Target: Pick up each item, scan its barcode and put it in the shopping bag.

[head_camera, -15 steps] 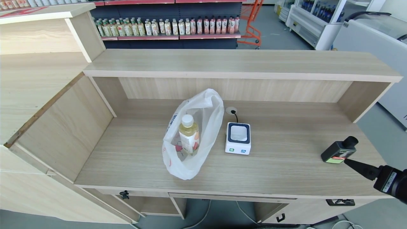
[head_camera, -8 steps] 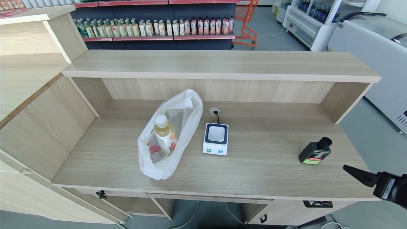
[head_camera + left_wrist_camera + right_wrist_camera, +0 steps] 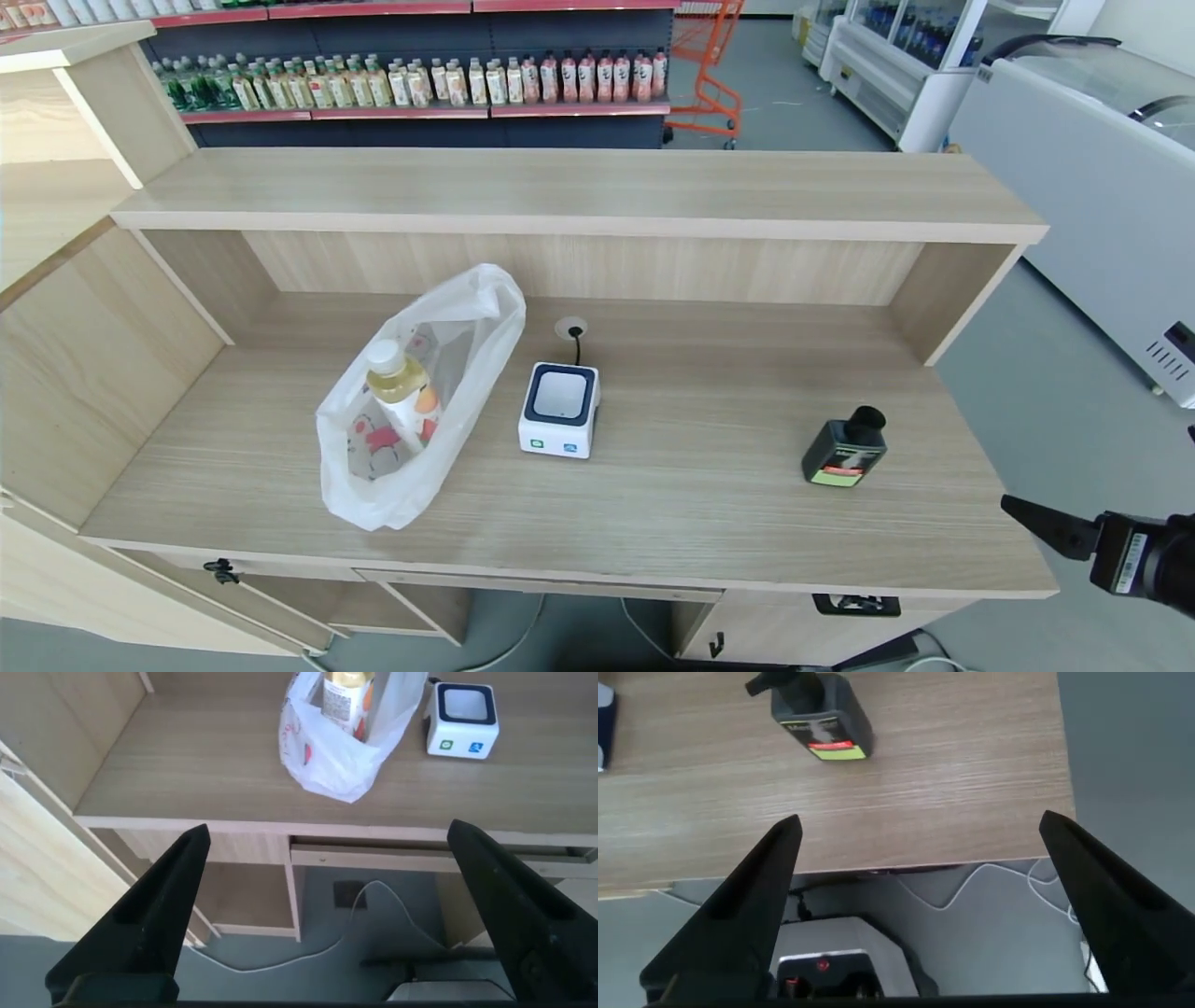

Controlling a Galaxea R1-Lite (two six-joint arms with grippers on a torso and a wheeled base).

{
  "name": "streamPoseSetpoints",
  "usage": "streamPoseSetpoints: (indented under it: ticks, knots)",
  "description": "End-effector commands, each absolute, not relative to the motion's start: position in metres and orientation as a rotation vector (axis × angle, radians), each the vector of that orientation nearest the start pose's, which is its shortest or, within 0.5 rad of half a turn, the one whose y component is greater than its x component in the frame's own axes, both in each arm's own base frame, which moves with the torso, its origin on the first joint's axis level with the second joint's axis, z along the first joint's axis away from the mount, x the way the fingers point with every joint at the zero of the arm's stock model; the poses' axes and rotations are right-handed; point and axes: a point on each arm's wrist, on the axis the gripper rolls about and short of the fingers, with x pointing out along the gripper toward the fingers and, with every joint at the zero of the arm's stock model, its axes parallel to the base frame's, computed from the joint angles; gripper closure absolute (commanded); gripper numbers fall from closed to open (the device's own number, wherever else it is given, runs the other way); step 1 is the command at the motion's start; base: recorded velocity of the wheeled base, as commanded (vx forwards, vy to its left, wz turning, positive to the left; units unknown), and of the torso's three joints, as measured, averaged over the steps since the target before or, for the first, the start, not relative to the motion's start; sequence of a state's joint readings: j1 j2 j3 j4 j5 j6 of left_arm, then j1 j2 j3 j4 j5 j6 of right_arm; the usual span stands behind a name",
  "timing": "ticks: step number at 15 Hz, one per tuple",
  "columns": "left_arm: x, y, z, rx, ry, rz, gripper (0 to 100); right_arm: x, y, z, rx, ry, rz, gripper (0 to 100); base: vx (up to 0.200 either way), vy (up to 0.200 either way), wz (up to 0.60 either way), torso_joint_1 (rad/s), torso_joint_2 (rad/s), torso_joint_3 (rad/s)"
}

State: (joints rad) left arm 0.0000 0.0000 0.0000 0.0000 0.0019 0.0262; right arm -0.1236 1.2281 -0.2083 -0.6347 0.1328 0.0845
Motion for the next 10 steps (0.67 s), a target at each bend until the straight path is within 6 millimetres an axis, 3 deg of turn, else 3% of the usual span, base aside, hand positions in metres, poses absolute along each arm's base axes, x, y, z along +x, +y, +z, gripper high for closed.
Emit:
streamPoseSetpoints:
  ticks: [1, 4, 8, 10]
  knots:
    - [-0.023, 0.0, 0.076, 0.035, 0.002, 0.002, 0, 0.153, -0.016, 0.129, 0.095, 0.425, -0.001, 0, 0.0, -0.2, 0.0, 0.007, -0.01, 0.002]
    - [-0.023, 0.0, 0.076, 0.026, 0.0, 0.003, 0, 0.163, -0.018, 0.119, 0.014, 0.51, 0.002, 0, 0.0, -0.2, 0.0, 0.004, 0.0, 0.004]
    - [-0.023, 0.0, 0.076, 0.002, 0.002, 0.002, 0, 0.182, -0.017, 0.11, -0.023, 0.575, 0.02, 0, 0.0, 0.0, 0.0, 0.0, 0.0, 0.0]
    - [-0.023, 0.0, 0.076, 0.002, 0.002, 0.002, 0, 0.202, -0.017, 0.104, -0.051, 0.611, 0.043, 0, 0.0, 0.0, 0.0, 0.0, 0.0, 0.0]
